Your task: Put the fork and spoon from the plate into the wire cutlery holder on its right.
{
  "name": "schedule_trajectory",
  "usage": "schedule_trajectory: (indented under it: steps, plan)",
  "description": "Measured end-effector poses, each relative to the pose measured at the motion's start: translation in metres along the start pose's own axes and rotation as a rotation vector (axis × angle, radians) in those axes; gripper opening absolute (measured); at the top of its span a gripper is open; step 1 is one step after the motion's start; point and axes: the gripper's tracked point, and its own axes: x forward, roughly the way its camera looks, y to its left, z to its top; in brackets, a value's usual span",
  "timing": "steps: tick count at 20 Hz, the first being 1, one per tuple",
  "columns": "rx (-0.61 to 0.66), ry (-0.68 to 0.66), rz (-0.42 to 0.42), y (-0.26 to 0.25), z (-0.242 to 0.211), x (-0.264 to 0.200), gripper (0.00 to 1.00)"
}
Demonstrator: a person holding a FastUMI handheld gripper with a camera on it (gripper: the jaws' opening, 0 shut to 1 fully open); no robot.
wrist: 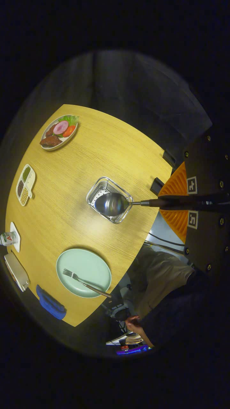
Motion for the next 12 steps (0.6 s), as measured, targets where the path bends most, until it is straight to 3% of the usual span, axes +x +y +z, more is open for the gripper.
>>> schedule_trajectory:
  steps: [12]
  plan:
    - [-0.051, 0.173, 0.007, -0.008, 0.013, 0.035, 0.04]
